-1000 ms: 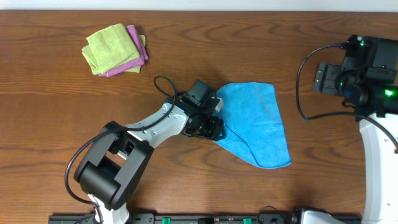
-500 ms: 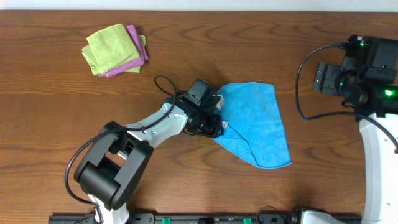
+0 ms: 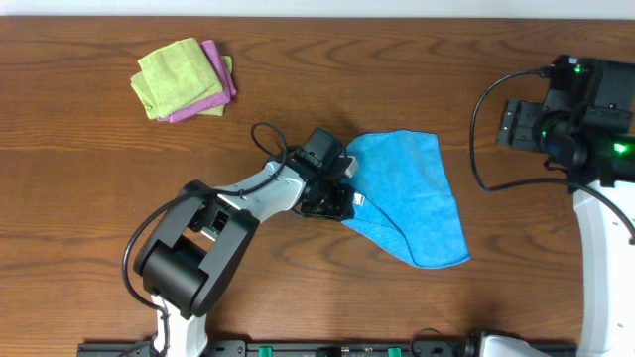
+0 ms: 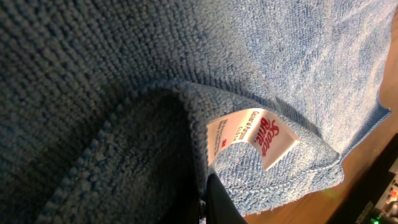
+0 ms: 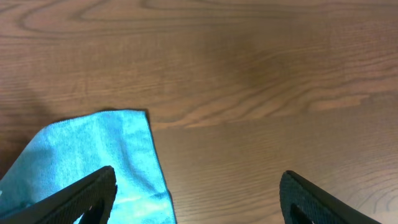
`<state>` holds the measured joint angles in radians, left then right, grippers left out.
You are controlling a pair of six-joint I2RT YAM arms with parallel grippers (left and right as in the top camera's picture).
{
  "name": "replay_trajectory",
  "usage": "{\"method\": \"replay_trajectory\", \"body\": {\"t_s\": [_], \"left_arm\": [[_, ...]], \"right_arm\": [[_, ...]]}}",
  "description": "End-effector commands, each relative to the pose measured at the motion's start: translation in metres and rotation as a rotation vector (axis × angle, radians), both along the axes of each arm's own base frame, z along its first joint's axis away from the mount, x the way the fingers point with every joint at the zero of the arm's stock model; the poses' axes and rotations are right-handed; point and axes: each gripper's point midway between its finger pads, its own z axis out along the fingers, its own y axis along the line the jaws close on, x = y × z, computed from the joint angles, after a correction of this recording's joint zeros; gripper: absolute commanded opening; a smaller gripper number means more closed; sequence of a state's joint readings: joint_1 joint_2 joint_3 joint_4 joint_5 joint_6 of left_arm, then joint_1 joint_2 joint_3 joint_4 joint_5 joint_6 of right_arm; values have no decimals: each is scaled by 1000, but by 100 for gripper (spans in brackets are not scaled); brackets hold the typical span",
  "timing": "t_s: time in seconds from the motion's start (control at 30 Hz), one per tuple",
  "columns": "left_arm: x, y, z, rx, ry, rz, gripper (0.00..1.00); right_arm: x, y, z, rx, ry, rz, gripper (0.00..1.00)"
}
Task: Fold the cloth
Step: 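Grasp the left corner of the blue cloth with the left gripper, then grasp the top edge with the right gripper and pull corners apart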
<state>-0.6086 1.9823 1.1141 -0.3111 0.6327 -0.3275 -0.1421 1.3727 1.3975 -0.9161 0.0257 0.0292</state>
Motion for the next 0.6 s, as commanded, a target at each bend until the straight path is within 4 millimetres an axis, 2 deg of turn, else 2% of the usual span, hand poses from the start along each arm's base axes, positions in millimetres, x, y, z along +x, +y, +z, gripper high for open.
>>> {"method": "replay_trajectory", "body": {"t_s": [0.0, 0.13, 0.27, 0.33, 0.37, 0.4, 0.47, 0.57], "left_arm": [[3, 7, -12, 22, 41, 30, 6], [14, 3, 12, -45, 43, 38, 6], [25, 4, 51, -55, -12, 36, 6], [28, 6, 70, -32, -53, 39, 6], [27, 6, 78, -27, -73, 36, 6], [26, 5, 85, -28, -87, 33, 6], [21, 3, 96, -33, -110, 21, 6], [13, -2, 101, -37, -116, 0, 6]], "right_arm": [[1, 4, -3, 1, 4, 19, 84], [2, 6, -3, -6, 4, 33, 82], [2, 6, -2, -6, 1, 34, 81], [3, 6, -2, -6, -1, 34, 77], [3, 6, -3, -5, 2, 35, 71], [4, 8, -5, 7, 7, 43, 60], [9, 25, -15, 89, 23, 99, 3], [21, 47, -39, 198, 45, 181, 2]]}}
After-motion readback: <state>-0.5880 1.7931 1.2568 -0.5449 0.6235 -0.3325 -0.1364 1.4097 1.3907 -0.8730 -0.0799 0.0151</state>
